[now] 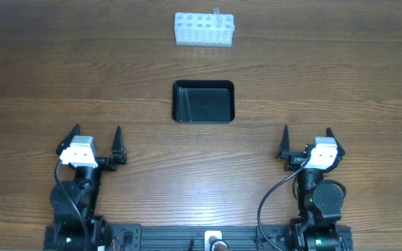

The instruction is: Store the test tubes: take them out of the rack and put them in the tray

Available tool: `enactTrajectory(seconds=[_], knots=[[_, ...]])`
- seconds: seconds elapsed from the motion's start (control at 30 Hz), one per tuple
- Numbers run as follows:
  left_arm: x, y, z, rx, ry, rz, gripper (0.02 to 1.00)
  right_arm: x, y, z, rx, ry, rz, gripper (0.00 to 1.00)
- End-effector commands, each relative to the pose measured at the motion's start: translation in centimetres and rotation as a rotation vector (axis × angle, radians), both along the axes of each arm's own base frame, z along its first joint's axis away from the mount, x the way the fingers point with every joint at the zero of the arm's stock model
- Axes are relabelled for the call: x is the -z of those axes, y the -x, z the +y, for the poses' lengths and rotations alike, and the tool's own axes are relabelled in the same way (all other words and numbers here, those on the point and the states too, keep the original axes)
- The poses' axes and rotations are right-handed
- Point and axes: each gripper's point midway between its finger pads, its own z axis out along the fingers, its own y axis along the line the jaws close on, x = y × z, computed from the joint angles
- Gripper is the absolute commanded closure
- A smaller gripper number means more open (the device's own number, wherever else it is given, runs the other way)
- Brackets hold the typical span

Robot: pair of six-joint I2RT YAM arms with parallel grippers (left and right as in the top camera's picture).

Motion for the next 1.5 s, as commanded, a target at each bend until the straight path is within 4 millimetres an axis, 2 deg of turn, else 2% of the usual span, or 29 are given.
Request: enactTrajectory(seconds=[0.03, 0.17, 0.3, 0.47, 0.63, 0.77, 0.9, 1.03, 1.2, 1.3, 1.5], knots=[[0.0, 0.1, -0.2, 0.013, -0.013, -0.006, 0.018, 0.2, 0.0, -0.3, 0.016, -0.001, 0.002, 0.009], [0.0, 0.1, -0.2, 0.013, -0.013, -0.006, 0.020, 0.1, 0.0, -0.3, 0.017, -0.002, -0.002, 0.007], [0.0, 0.1, -0.2, 0.013, -0.013, -0.006, 0.018, -0.2, 0.0, -0.1, 0.009, -0.076, -0.017, 0.007], [0.0, 0.1, -0.2, 0.013, -0.013, -0.006, 0.018, -1.5, -0.1, -0.1, 0.006, -0.084, -0.071, 0.009], [0.0, 0.1, -0.2, 0.013, -0.013, -0.006, 0.018, -3.8, -0.7, 0.6, -0.034, -0.083, -0.099, 0.009], [0.0, 0.1, -0.2, 0.013, -0.013, -0.006, 0.018, -6.3, -2.3, 0.8, -0.039, -0.082, -0.069, 0.007], [0.0, 0.1, -0.2, 0.013, -0.013, -0.006, 0.018, -8.2, -5.4, 2.1, -0.106, -0.034, -0.012, 0.009], [0.0, 0.1, -0.2, 0.013, -0.013, -0.006, 0.020, -9.5, -10.0, 4.3, -0.211, -0.045, 0.066, 0.007], [0.0, 0.1, -0.2, 0.013, -0.013, -0.006, 0.018, -9.1, -15.5, 6.3, -0.269, -0.053, 0.148, 0.007], [0.0, 0.1, -0.2, 0.013, -0.013, -0.006, 0.018, -8.7, -18.5, 8.2, -0.306, -0.045, 0.175, 0.007], [0.0, 0.1, -0.2, 0.013, -0.013, -0.006, 0.020, -7.0, -22.5, 13.1, -0.367, -0.014, 0.229, 0.009]])
